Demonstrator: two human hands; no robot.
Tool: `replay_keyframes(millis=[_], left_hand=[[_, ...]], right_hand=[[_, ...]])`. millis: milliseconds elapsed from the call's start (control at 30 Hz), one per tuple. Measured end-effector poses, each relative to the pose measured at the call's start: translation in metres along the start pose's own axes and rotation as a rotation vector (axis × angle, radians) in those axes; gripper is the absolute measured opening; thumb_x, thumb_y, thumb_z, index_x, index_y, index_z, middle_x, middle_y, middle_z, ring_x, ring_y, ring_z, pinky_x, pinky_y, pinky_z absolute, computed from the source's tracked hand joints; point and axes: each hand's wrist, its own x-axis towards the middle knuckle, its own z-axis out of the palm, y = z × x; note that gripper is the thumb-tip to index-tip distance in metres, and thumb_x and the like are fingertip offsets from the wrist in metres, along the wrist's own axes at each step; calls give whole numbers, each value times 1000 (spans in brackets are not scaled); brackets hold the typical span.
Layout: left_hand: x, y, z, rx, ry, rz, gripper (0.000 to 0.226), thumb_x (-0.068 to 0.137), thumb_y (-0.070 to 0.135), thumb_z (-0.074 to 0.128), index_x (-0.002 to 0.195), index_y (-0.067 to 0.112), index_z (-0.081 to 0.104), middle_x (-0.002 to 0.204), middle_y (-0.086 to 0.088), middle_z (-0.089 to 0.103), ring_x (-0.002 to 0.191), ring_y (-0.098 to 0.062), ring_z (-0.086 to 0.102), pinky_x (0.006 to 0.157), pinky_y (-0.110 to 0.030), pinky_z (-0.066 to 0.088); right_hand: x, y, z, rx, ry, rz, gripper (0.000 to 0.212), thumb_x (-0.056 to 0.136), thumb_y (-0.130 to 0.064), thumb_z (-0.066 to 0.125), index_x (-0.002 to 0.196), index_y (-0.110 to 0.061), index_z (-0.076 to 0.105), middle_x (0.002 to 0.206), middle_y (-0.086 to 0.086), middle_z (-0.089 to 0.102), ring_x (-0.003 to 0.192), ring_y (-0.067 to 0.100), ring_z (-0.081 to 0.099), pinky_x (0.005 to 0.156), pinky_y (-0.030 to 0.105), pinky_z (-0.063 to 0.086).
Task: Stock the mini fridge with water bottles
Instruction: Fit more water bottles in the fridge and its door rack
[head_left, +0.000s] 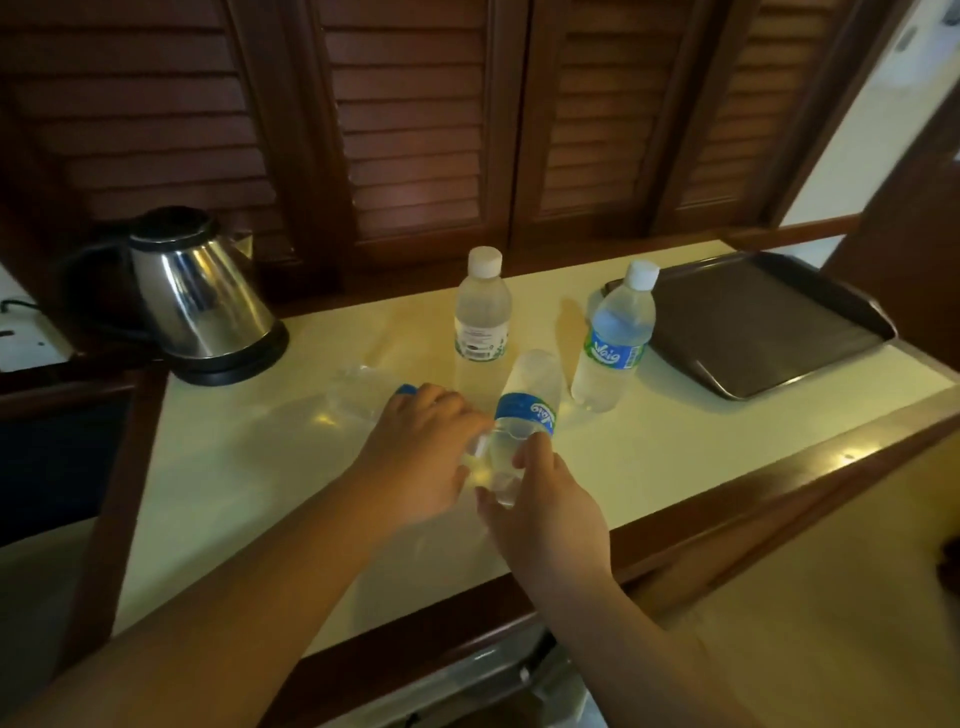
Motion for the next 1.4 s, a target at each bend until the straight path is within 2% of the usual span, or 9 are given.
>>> replay_keyframes(millis=[200, 400, 533, 633, 800, 900, 1033, 1167, 1400], left_hand=[[3, -3, 17, 101, 150, 7, 19, 74, 37, 86, 91, 31, 79, 101, 5, 68, 99, -26, 58, 82, -43, 47], [-34, 15, 11, -2, 238, 49, 24, 81, 28, 85, 103, 29, 78, 108, 13, 77, 114, -29, 61, 85, -43, 47], [-77, 56, -15, -10, 461, -16, 21, 95, 32, 76, 113, 21, 78, 106, 1, 77, 110, -27, 64, 80, -40, 52], [-114, 96, -37, -83, 604, -135, 34, 96, 42, 70, 120, 18, 78, 106, -3, 77, 103, -22, 63, 80, -31, 48], [-171, 175, -53, -177, 702, -217, 37, 99, 40, 70, 122, 12, 77, 97, -10, 77, 87, -27, 70, 65, -42, 55], [-199, 226, -46, -217, 700, -253, 37, 96, 38, 72, 120, 10, 77, 90, -8, 76, 82, -18, 64, 65, -32, 47], [-229, 271, -2, -360, 665, -225, 40, 93, 37, 74, 118, 7, 77, 96, -2, 77, 83, -22, 72, 65, -37, 59], [-242, 288, 50, -483, 474, -323, 47, 92, 56, 64, 115, 18, 80, 95, 17, 70, 84, 1, 62, 67, -11, 47], [-250, 277, 164, -604, 324, -363, 44, 89, 51, 71, 117, 17, 80, 102, 6, 79, 92, -11, 75, 66, -40, 64]], right_hand=[[-14, 17, -13, 27, 114, -109, 31, 87, -37, 68, 107, -27, 46, 99, -5, 58, 75, 24, 64, 59, 39, 51], [-66, 55, -55, 165, 328, -235, 33, 86, -25, 78, 111, -21, 57, 101, -11, 57, 73, 8, 57, 55, 22, 49], [-115, 79, -86, 320, 448, -288, 25, 96, -30, 67, 113, -12, 61, 101, -3, 58, 84, 1, 56, 65, 4, 43], [-152, 101, -115, 331, 512, -354, 26, 99, -30, 63, 112, -8, 62, 101, -4, 55, 87, -6, 56, 68, 5, 46], [-210, 149, -154, 289, 445, -416, 25, 96, -33, 62, 111, -13, 64, 94, -8, 54, 78, -3, 56, 64, 4, 40], [-249, 184, -154, 290, 386, -394, 24, 95, -34, 63, 110, -15, 65, 90, -7, 55, 70, 2, 55, 65, 6, 39], [-298, 230, -130, 258, 279, -301, 25, 94, -38, 66, 112, -22, 64, 91, -14, 51, 68, -1, 55, 62, 4, 39], [-322, 263, -88, 193, 209, -163, 27, 92, -38, 69, 115, -27, 61, 91, -17, 45, 71, -10, 51, 52, 12, 41], [-312, 313, 38, 119, 79, 22, 28, 96, -30, 71, 120, -23, 57, 101, -12, 50, 72, 4, 58, 60, 12, 41]])
